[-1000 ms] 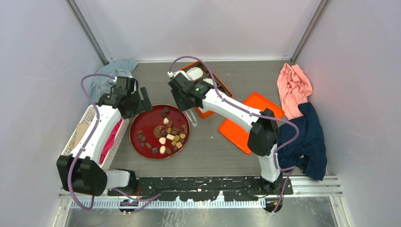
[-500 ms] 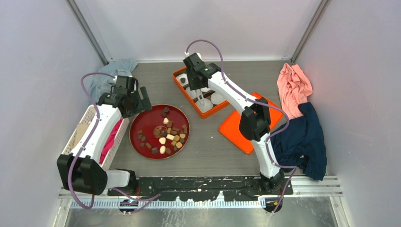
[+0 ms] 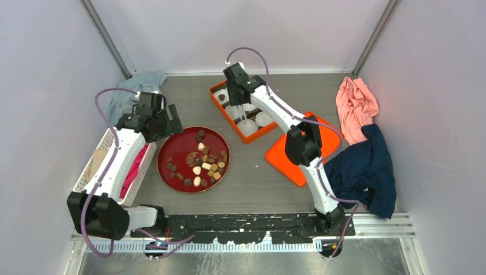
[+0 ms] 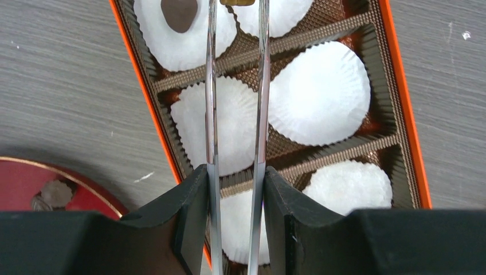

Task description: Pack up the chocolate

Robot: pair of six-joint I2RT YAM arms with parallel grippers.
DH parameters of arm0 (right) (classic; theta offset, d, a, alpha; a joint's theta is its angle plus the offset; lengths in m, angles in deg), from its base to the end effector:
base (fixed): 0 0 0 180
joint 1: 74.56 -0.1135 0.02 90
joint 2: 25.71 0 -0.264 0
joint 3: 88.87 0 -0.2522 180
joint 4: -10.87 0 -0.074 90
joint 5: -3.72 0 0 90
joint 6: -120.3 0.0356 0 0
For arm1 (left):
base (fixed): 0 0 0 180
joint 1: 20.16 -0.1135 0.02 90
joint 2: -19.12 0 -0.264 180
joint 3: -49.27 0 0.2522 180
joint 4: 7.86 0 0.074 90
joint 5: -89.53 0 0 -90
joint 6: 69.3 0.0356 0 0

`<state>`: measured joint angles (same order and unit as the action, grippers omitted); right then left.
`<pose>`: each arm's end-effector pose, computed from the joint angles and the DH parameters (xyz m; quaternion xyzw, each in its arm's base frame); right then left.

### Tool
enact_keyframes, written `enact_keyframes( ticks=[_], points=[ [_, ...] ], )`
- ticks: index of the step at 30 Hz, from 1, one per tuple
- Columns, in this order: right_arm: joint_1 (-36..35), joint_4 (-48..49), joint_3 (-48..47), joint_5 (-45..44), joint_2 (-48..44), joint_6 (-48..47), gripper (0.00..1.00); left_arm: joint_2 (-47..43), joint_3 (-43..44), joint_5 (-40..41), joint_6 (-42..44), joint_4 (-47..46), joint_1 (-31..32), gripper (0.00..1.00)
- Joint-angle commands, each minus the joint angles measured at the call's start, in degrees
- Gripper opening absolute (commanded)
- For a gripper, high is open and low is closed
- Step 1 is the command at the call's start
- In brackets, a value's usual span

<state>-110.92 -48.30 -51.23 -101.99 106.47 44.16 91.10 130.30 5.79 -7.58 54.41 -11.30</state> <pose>0.4217 0.2985 0.2720 -0.1341 0.9194 0.0313 0.3685 0.2505 -0.0351 0.3166 -0.1768 0.9310 -0.0512 0.3151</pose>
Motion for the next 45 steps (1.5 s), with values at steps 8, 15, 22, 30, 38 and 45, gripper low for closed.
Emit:
enact_keyframes(
  ticks=[8, 15, 22, 30, 38, 45],
  points=[
    [2.51, 1.06, -8.77, 0.82, 5.87, 2.17, 0.35, -2.59, 0.06, 0.51, 0.31, 0.54, -0.23, 0.84],
    [2.93, 0.64, -10.09, 1.55, 7.45, 1.02, 0.39, -4.04, -1.16, 0.33, 1.28, 2.18, -0.17, 0.84],
    [3.70, -0.72, -13.00, 3.52, 9.45, 1.45, 0.40, -5.58, -3.72, 0.86, 1.15, 3.17, -0.18, 0.84],
    [3.75, -3.28, -16.25, 6.14, 12.54, 3.07, 0.43, -5.39, -3.06, 1.47, 1.28, 3.43, -0.18, 0.84],
    [3.81, -2.58, -14.22, 6.28, 11.91, 3.86, 0.43, -5.98, -3.07, 2.95, 1.29, 3.70, -0.23, 0.84],
    [3.77, -2.67, -13.66, 6.17, 11.28, 3.80, 0.45, -5.72, -3.18, 2.62, 1.03, 3.36, -0.19, 0.84]
  ],
)
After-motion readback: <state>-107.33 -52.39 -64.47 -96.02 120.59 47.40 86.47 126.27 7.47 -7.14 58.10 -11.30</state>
